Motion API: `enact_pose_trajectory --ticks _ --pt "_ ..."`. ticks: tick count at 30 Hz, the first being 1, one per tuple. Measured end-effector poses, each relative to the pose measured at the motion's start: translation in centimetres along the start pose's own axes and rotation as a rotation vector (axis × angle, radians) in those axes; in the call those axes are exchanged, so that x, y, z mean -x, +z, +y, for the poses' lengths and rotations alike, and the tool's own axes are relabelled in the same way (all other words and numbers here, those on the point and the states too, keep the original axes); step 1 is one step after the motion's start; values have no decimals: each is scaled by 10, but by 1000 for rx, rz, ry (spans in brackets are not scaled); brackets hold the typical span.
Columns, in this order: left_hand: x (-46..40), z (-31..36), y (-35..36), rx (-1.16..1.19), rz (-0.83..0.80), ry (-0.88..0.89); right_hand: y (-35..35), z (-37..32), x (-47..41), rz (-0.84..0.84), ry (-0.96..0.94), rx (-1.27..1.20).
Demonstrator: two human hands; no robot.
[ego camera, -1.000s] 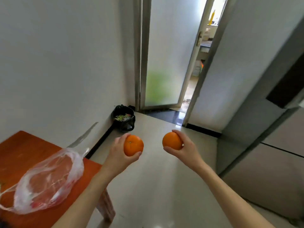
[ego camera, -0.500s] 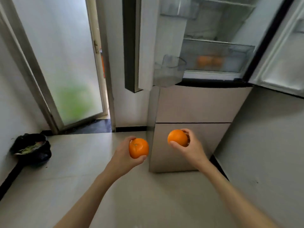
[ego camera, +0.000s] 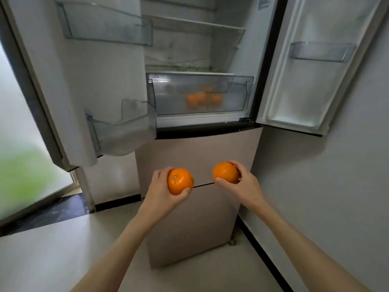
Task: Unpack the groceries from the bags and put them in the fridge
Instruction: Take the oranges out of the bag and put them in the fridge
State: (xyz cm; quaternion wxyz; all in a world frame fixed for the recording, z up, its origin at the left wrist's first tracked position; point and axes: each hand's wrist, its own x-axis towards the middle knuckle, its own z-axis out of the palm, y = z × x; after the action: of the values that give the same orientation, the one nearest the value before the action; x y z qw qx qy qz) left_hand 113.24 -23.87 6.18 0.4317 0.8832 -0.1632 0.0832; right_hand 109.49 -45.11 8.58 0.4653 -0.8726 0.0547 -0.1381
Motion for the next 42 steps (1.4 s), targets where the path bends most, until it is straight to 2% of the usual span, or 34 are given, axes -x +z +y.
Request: enact_pose_trajectory --ticks 6,14,18,23,29,32,35,38,42 --pt "-118 19 34 68 44 58 -24 12 -123 9 -94 28" --pt "-263 64 34 98 172 153 -60 -5 -262 70 -242 100" --pt "-318 86 29 94 272 231 -75 -21 -317 114 -322 49" --pt "-379 102 23 143 379 244 -86 -40 -384 143 -424 -40" --pt "-440 104 3 30 482 223 -90 -60 -466 141 -517 -78" --pt "-476 106 -13 -101 399 78 -92 -75 -512 -30 -407 64" --pt "-505 101 -24 -299 215 -121 -88 -84 -542 -321 -252 304" --pt "-518 95 -25 -447 48 -249 -81 -78 -559 -488 -175 516" --pt "-520 86 -20 -476 -20 -325 -76 -71 -568 -658 -28 486"
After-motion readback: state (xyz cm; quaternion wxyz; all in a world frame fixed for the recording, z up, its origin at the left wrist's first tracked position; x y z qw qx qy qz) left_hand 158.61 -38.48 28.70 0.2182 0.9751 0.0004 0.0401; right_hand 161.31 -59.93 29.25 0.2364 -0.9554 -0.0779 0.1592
